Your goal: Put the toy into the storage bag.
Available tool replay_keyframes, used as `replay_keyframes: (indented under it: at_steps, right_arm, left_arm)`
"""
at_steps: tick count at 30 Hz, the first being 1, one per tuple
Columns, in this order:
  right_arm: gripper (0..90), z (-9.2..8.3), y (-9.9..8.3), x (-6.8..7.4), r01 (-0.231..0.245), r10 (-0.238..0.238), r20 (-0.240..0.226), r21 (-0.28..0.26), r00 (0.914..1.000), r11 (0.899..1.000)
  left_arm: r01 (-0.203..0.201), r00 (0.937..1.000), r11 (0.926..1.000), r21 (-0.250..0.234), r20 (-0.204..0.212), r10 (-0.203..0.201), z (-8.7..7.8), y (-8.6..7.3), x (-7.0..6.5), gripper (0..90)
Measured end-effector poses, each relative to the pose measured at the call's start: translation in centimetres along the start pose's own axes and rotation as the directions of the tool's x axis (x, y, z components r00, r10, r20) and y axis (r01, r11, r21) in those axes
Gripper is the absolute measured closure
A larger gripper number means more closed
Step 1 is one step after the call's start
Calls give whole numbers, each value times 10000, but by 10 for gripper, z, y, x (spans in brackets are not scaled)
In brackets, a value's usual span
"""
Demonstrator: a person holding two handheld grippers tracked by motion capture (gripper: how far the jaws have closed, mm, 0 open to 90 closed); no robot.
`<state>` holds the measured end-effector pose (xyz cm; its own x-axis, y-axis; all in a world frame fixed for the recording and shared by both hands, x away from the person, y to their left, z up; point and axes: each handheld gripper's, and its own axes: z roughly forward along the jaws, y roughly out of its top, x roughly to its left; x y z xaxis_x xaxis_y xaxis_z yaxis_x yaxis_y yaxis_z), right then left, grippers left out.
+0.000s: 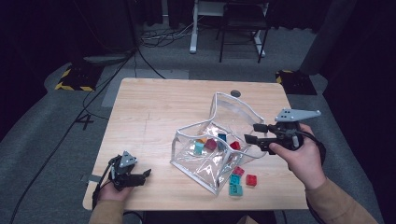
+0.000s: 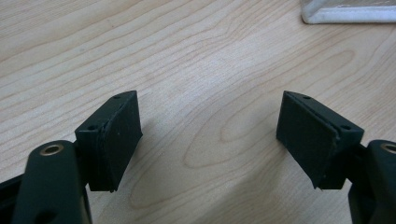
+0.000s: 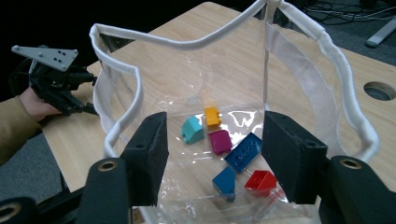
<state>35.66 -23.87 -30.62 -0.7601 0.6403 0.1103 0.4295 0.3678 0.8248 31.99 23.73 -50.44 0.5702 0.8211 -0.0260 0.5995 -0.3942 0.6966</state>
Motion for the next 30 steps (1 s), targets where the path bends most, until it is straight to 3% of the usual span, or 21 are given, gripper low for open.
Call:
replay_keyframes:
  at_steps: [12, 19, 30]
  right_arm:
    - [421, -26, -32, 12, -82, 81, -139, -78, 9999, 9999]
    - [420, -37, -50, 15, -123, 123, 88, -44, 9999, 9999]
    - [400, -31, -84, 9, -491, 480, 251, 482, 9985, 9976]
  left_arm:
    - [0, 10000, 10000, 8, -21, 0, 0, 0, 0, 224]
    - [-4, 10000, 10000, 9, -20, 4, 0, 0, 0, 224]
    - [-12, 10000, 10000, 26, -33, 12, 0, 0, 0, 224]
